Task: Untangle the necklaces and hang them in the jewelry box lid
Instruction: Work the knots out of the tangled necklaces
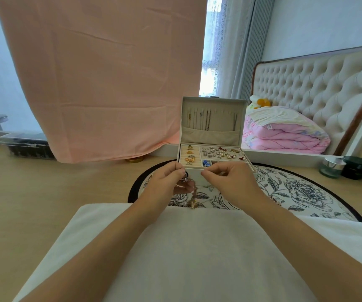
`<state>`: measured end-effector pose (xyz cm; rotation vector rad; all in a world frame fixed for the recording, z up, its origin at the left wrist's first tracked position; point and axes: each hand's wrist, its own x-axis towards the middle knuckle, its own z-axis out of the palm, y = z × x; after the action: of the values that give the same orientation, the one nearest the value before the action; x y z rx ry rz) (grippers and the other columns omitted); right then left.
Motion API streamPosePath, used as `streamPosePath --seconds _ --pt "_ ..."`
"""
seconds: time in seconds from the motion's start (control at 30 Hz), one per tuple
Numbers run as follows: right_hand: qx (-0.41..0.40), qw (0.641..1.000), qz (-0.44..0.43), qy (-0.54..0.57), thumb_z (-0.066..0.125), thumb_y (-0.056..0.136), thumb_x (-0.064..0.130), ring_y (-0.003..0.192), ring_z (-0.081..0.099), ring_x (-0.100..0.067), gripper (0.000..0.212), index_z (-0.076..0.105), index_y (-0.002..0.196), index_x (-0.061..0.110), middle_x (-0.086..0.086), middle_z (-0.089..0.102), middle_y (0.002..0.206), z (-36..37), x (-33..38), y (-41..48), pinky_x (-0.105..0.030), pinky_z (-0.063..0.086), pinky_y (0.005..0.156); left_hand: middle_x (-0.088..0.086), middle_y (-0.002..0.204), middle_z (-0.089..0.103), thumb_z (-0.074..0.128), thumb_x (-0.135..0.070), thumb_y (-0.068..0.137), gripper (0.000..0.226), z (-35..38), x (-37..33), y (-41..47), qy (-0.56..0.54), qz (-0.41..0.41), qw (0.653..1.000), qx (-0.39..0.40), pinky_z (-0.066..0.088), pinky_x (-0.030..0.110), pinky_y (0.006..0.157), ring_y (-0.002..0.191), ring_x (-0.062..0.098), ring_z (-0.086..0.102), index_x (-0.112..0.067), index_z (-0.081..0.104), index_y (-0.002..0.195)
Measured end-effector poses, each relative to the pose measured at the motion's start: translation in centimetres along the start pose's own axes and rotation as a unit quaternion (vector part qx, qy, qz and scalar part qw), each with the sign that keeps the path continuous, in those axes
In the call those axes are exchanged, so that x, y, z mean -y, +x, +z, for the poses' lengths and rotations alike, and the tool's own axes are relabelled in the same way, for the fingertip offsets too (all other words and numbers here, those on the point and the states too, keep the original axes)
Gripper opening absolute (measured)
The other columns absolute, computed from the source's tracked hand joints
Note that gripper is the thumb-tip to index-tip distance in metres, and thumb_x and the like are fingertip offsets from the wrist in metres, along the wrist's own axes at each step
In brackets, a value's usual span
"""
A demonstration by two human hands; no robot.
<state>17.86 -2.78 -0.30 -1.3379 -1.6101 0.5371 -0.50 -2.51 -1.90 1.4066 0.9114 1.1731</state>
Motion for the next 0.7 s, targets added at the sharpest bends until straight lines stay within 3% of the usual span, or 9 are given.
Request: streamPosePath --seconds 0.1,0.2,0.27,0.37,0.43,0.53,0.6,0.7 --pt "0.01 0.999 -0.05 -0.01 0.08 0.081 0.014 0.054 0.051 -0.001 0.025 0.071 0.072 0.035 0.025 0.066 0.068 -0.12 -0.45 0.07 -0.014 0.045 0.059 0.013 0.085 0.072 0.045 -0.012 0.105 0.021 -0.05 0.09 0.24 -0.056 -0.013 0.998 -0.008 0.058 0.044 0.09 0.079 0.021 0.069 -0.006 0.063 0.096" --pt "0.027 0.993 -0.115 -0.02 0.069 0.078 0.01 0.058 0.048 -0.015 0.023 0.071 0.072 0.032 0.014 0.066 0.077 -0.36 -0.47 -0.11 -0.031 0.048 0.06 0.014 0.08 0.07 0.043 -0.01 0.105 0.023 -0.22 -0.04 0.51 -0.117 -0.023 0.993 -0.023 0.058 0.047 0.086 0.075 0.026 0.068 -0.007 0.059 0.089" --pt "0.033 0.99 -0.127 -0.049 0.063 0.073 0.03 0.062 0.052 -0.017 0.012 0.074 0.07 0.033 0.014 0.067 0.081 -0.47 -0.44 -0.18 -0.036 0.047 0.063 0.014 0.078 0.069 0.042 -0.009 0.104 0.023 -0.37 -0.23 0.5 -0.138 -0.019 0.99 -0.021 0.058 0.044 0.082 0.072 0.025 0.066 -0.006 0.058 0.087" --pt "0.008 0.98 -0.132 -0.15 0.065 0.069 0.062 0.085 0.058 -0.004 0.028 0.076 0.071 0.036 0.022 0.067 0.085 -0.49 -0.69 -0.17 -0.033 0.047 0.076 0.011 0.074 0.065 0.041 -0.009 0.104 0.023 -0.57 -0.46 0.4 -0.141 -0.017 0.99 -0.003 0.056 0.045 0.084 0.068 0.021 0.062 -0.004 0.056 0.088" --pt "-0.003 0.973 -0.124 -0.195 0.068 0.068 0.07 0.096 0.056 -0.003 0.034 0.077 0.076 0.038 0.023 0.067 0.089 -0.35 -0.47 -0.17 -0.033 0.045 0.082 0.009 0.071 0.063 0.037 -0.009 0.104 0.025 -0.44 -0.57 0.33 -0.132 -0.024 0.991 0.015 0.053 0.045 0.085 0.064 0.019 0.059 -0.005 0.054 0.086" --pt "0.012 0.986 -0.07 -0.153 0.077 0.073 0.059 0.097 0.058 -0.006 0.018 0.077 0.081 0.042 0.021 0.067 0.092 -0.11 -0.19 -0.09 -0.035 0.047 0.082 0.009 0.07 0.059 0.036 -0.009 0.103 0.023 -0.11 -0.64 0.19 -0.136 -0.038 0.989 0.038 0.054 0.04 0.081 0.064 0.019 0.055 -0.003 0.053 0.09" --pt "0.023 0.994 -0.045 -0.097 0.081 0.077 0.044 0.087 0.059 -0.004 0.007 0.075 0.075 0.045 0.019 0.068 0.089 0.1 -0.13 0.0 -0.036 0.049 0.078 0.009 0.072 0.059 0.047 -0.013 0.097 0.014 -0.13 -0.67 0.03 -0.139 -0.044 0.987 0.062 0.055 0.041 0.083 0.065 0.018 0.056 -0.001 0.053 0.093" --pt "0.022 0.999 -0.029 -0.023 0.082 0.08 0.029 0.075 0.058 0.001 0.019 0.075 0.071 0.044 0.016 0.071 0.082 0.34 -0.13 -0.12 -0.029 0.047 0.073 0.011 0.076 0.058 0.051 -0.014 0.091 0.017 0.1 -0.79 -0.11 -0.139 -0.058 0.985 0.084 0.053 0.042 0.086 0.068 0.018 0.057 0.001 0.054 0.096"
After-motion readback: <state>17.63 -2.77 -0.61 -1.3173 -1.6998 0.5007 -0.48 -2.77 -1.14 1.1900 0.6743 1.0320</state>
